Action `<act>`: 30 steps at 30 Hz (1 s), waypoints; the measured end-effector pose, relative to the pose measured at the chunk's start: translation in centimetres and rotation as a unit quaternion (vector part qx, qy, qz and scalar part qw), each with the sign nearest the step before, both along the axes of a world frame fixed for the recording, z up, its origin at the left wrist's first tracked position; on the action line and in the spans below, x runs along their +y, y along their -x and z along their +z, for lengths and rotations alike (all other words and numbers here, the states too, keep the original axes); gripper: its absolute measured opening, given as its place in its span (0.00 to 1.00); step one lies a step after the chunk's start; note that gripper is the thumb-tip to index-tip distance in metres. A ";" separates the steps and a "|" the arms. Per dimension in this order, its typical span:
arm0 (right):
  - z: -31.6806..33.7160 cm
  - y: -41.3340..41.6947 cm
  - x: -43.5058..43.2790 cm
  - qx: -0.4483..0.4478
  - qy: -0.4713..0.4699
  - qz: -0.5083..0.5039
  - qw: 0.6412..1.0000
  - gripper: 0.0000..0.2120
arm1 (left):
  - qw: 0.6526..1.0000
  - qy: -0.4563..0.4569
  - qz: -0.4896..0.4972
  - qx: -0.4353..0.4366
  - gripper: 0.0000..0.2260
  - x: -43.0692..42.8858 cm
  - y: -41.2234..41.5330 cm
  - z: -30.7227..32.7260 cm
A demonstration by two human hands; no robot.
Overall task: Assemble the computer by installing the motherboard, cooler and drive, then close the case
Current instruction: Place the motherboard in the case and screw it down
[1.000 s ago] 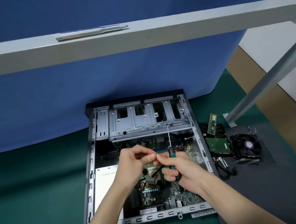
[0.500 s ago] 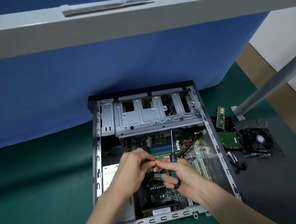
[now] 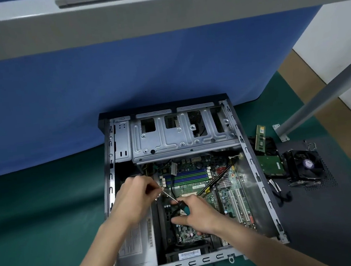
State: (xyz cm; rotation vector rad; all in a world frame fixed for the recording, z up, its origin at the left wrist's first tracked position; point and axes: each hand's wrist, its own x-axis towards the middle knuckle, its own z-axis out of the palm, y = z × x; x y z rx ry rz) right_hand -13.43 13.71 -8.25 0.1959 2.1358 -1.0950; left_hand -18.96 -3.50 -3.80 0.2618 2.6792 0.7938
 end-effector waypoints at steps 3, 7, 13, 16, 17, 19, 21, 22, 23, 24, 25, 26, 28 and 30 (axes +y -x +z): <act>-0.5 0.0 -0.1 -0.030 -0.005 0.008 0.999 0.17 | 0.999 -0.013 0.028 -0.021 0.03 -0.1 0.4 -0.1; -0.5 0.0 0.8 -0.056 -0.023 -0.011 0.998 0.11 | 0.998 -0.018 0.025 -0.060 0.02 0.0 1.2 0.0; 0.6 -0.5 3.3 -0.108 -0.023 -0.015 0.994 0.17 | 0.994 0.016 -0.023 -0.102 0.01 0.3 1.9 0.2; 0.8 -1.0 4.2 -0.129 -0.016 -0.018 0.991 0.14 | 0.985 0.086 -0.111 -0.097 0.02 1.8 2.2 0.3; 0.8 -1.2 4.4 -0.138 -0.014 -0.023 0.990 0.13 | 0.978 0.112 -0.149 -0.097 0.02 2.4 2.2 0.3; 0.8 -1.6 4.9 -0.157 -0.018 -0.031 0.987 0.14 | 0.957 0.167 -0.212 -0.108 0.04 3.6 2.0 0.1; 0.7 -1.8 5.3 -0.174 -0.030 -0.043 0.983 0.14 | 0.934 0.217 -0.255 -0.128 0.06 4.5 1.7 -0.3; 0.6 -1.8 5.5 -0.182 -0.036 -0.050 0.981 0.14 | 0.923 0.237 -0.270 -0.136 0.07 4.9 1.5 -0.6; 0.6 -1.8 5.7 -0.188 -0.039 -0.054 0.980 0.13 | 0.915 0.253 -0.280 -0.139 0.08 5.2 1.5 -0.9; 0.6 -1.8 5.9 -0.193 -0.040 -0.058 0.979 0.12 | 0.910 0.264 -0.286 -0.139 0.09 5.5 1.5 -1.2; 0.6 -1.8 6.0 -0.199 -0.039 -0.064 0.977 0.12 | 0.909 0.267 -0.288 -0.141 0.09 5.7 1.7 -1.3; 0.7 -1.8 6.2 -0.206 -0.039 -0.072 0.975 0.12 | 0.909 0.264 -0.286 -0.149 0.09 5.9 1.9 -1.5; 0.8 -1.8 6.5 -0.222 -0.048 -0.084 0.970 0.14 | 0.911 0.248 -0.279 -0.175 0.07 6.3 2.5 -1.8; 1.1 -1.7 6.9 -0.236 -0.055 -0.081 0.967 0.14 | 0.908 0.234 -0.275 -0.210 0.08 6.7 3.0 -2.2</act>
